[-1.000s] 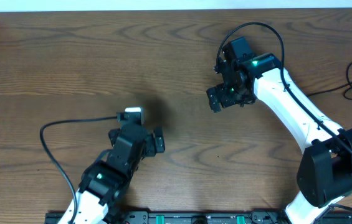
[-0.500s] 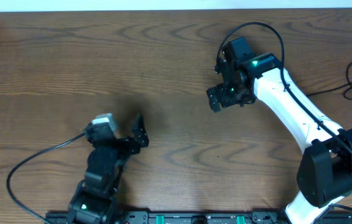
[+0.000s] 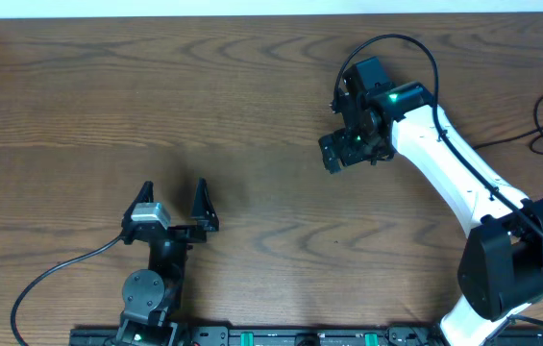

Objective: Untangle cables

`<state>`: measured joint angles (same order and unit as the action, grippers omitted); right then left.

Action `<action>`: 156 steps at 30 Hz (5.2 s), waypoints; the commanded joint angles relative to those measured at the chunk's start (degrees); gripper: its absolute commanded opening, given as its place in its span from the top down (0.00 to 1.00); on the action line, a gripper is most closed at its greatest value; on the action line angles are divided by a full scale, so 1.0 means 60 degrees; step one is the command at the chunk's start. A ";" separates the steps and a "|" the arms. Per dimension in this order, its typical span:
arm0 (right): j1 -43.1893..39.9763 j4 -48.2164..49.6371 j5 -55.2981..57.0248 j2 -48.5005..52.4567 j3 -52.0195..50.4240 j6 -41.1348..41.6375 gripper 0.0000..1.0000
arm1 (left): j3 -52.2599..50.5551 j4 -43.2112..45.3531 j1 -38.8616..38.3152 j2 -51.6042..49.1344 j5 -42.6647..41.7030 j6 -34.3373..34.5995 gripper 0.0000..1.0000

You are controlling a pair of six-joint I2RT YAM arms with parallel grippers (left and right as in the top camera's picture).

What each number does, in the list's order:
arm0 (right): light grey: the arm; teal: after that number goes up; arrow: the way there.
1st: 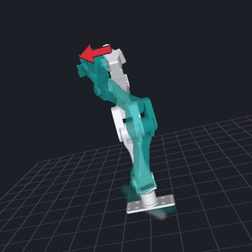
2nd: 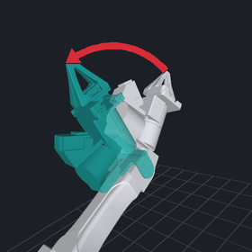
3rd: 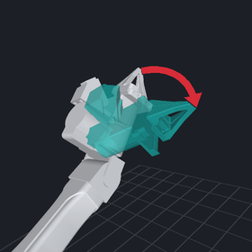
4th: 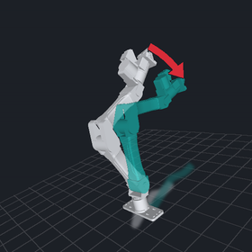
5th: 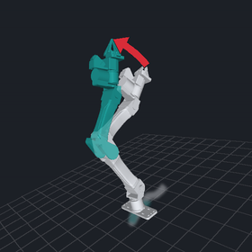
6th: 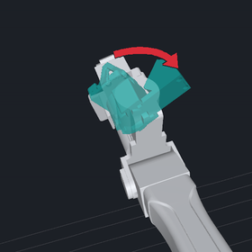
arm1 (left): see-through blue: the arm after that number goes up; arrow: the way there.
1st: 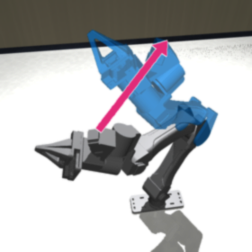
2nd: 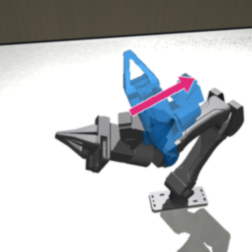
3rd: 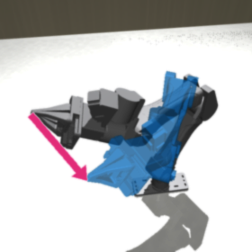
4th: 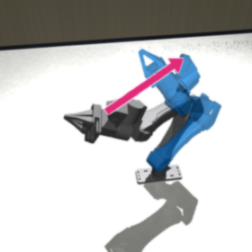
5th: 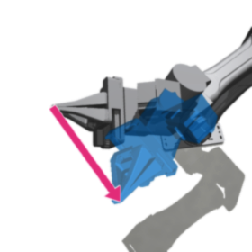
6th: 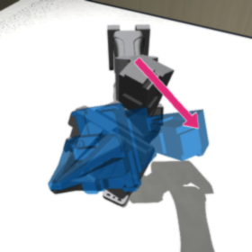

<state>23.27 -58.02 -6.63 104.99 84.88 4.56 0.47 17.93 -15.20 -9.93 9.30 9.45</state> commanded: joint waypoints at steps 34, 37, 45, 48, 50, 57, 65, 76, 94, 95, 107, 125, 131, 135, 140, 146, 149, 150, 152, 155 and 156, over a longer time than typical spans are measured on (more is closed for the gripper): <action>0.0015 -0.0007 0.0011 -0.0062 -0.0058 0.0091 0.01 | -0.0040 -0.3628 0.1202 0.1647 -0.0200 -0.1614 0.00; 0.0015 -0.0004 0.0011 -0.0062 -0.0058 0.0091 0.01 | -0.0040 -0.3628 0.1202 0.1643 -0.0211 -0.1606 0.00; 0.0015 -0.0004 0.0011 -0.0062 -0.0058 0.0091 0.01 | -0.0036 -0.3650 0.1402 0.1643 -0.0426 -0.1603 0.00; 0.0015 -0.0004 0.0011 -0.0062 -0.0058 0.0087 0.01 | -0.0033 -0.3668 0.1504 0.1643 -0.0787 -0.1603 0.00; 0.0015 -0.0004 0.0011 -0.0062 -0.0058 0.0087 0.01 | -0.0033 -0.3665 0.1504 0.1643 -0.0838 -0.1606 0.00; 0.0015 -0.0004 0.0011 -0.0062 -0.0058 0.0091 0.01 | -0.0033 -0.3657 0.1504 0.1647 -0.0838 -0.1606 0.00; 0.0015 -0.0004 0.0011 -0.0062 -0.0058 0.0091 0.01 | -0.0033 -0.3657 0.1745 0.1647 -0.0838 -0.1606 0.00; 0.0015 -0.0004 0.0011 -0.0062 -0.0058 0.0091 0.01 | -0.0033 -0.3654 0.2047 0.1617 -0.0838 -0.1606 0.00; -0.0007 -0.0007 0.0018 -0.0058 -0.0058 0.0091 0.01 | -0.0033 -0.3654 0.2047 0.1617 -0.0838 -0.1606 0.00; -0.0015 -0.0004 0.0018 -0.0058 -0.0058 0.0087 0.01 | -0.0033 -0.3654 0.2047 0.1617 -0.0838 -0.1606 0.00; 0.0404 0.0109 0.0488 -0.0146 -0.0058 0.0087 0.01 | -0.0033 -0.3654 0.2047 0.1617 -0.0838 -0.1606 0.00; 0.0758 0.3348 0.1370 -0.2368 -0.1894 0.1005 0.01 | -0.0033 -0.3654 0.2047 0.1617 -0.0838 -0.1606 0.00; -0.0120 0.6007 0.1362 -0.4750 -0.5304 0.1672 0.01 | -0.0033 -0.3654 0.2047 0.1617 -0.0838 -0.1606 0.00; -0.0780 0.8011 0.1366 -0.6473 -0.7490 0.1668 0.01 | -0.0033 -0.3654 0.2047 0.1617 -0.0834 -0.1606 0.00; -0.1326 1.0193 0.1373 -0.8167 -0.9672 0.1665 0.01 | -0.0033 -0.3654 0.2047 0.1617 -0.0838 -0.1606 0.00; -0.1741 1.1810 0.1443 -0.9887 -1.1617 0.1665 0.01 | -0.0033 -0.3654 0.2047 0.1617 -0.0838 -0.1606 0.00; -0.1894 1.2076 0.1446 -1.0903 -1.2448 0.1661 0.01 | -0.0033 -0.3654 0.2047 0.1617 -0.0834 -0.1606 0.00; -0.1923 1.2094 0.1483 -1.1191 -1.2662 0.1665 0.01 | -0.0033 -0.3654 0.2047 0.1617 -0.0834 -0.1606 0.00; -0.1953 1.2101 0.1570 -1.1868 -1.3154 0.1665 0.01 | -0.0033 -0.3654 0.2047 0.1617 -0.0838 -0.1606 0.00; -0.1953 1.2105 0.1705 -1.2662 -1.3715 0.1668 0.01 | -0.0033 -0.3654 0.2047 0.1617 -0.0834 -0.1606 0.00; -0.1953 1.2105 0.1752 -1.2950 -1.3908 0.1668 0.01 | -0.0033 -0.3657 0.2047 0.1617 -0.0838 -0.1606 0.00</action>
<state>12.12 14.41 2.15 31.38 4.27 13.87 1.43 -1.72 -3.20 -0.62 4.14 0.14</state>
